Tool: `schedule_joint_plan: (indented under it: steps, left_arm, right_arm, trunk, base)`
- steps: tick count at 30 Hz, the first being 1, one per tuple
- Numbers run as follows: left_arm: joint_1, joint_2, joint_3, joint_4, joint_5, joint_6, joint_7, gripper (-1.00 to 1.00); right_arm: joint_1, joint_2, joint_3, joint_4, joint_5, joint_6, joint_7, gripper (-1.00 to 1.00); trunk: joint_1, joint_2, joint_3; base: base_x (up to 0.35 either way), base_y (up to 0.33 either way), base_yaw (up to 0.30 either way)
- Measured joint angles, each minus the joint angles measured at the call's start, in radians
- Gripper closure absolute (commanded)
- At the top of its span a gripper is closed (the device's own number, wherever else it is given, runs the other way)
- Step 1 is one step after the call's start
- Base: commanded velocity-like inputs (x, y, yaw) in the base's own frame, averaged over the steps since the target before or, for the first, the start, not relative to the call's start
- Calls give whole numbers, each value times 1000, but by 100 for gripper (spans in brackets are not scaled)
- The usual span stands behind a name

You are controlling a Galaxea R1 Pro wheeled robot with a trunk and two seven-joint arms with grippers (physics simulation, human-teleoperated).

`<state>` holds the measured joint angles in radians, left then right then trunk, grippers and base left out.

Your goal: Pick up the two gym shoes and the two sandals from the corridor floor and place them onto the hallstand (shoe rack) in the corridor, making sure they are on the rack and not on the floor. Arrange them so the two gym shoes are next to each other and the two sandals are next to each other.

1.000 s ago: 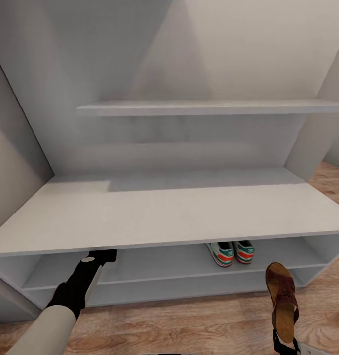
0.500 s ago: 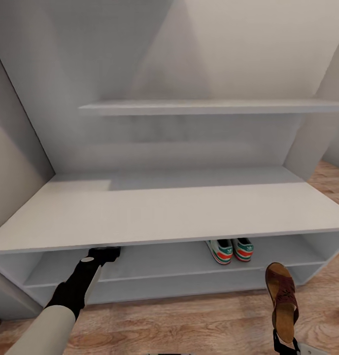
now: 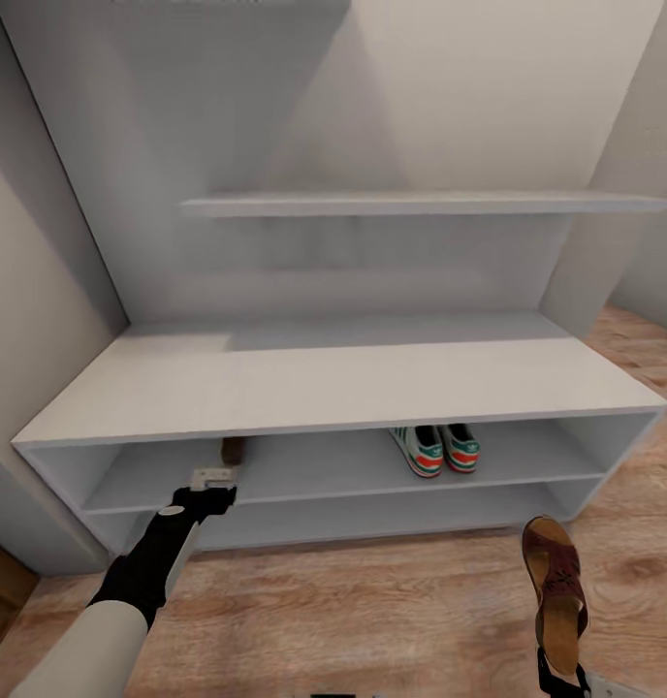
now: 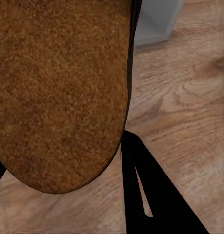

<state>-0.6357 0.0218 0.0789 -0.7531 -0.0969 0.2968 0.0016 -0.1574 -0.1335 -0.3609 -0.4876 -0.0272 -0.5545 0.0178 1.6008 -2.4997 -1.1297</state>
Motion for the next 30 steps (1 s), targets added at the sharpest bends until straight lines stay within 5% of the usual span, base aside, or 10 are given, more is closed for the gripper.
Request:
schedule_joint_plan:
  steps: [3, 7, 13, 20, 25, 30]
  left_arm:
    - [1, 1, 2, 0, 1, -7, -2, -100]
    - [33, 21, 2, 1, 7, -99, -11, -100]
    - [173, 64, 11, 0, 56, -255, -80, -100]
    - [338, 126, 94, -2, 145, -455, -430, -100]
    - [433, 144, 226, 4, 175, -527, -696, -100]
    - [499, 147, 288, 19, 176, -595, -790, -100]
  right_arm:
    - [0, 0, 0, -1, 0, 0, 0, 100]
    - [0, 0, 0, 0, 0, 0, 0, 100]
    - [0, 0, 0, 2, 0, 0, 0, 100]
    - [0, 0, 0, 3, 1, 0, -1, 100]
    - [0, 1, 0, 4, 2, -1, -1, 100]
    - [0, 0, 0, 6, 3, -1, 1, 100]
  trunk:
    - [0, 0, 0]
    - [0, 0, 0]
    - [0, 0, 0]
    - [-1, 0, 0]
    - [-1, 0, 0]
    - [-1, 0, 0]
  base:
    - [-336, 0, 0]
    - [-336, 0, 0]
    - [-301, 0, 0]
    - [-49, 0, 0]
    - [-5, 0, 0]
    - [0, 0, 0]
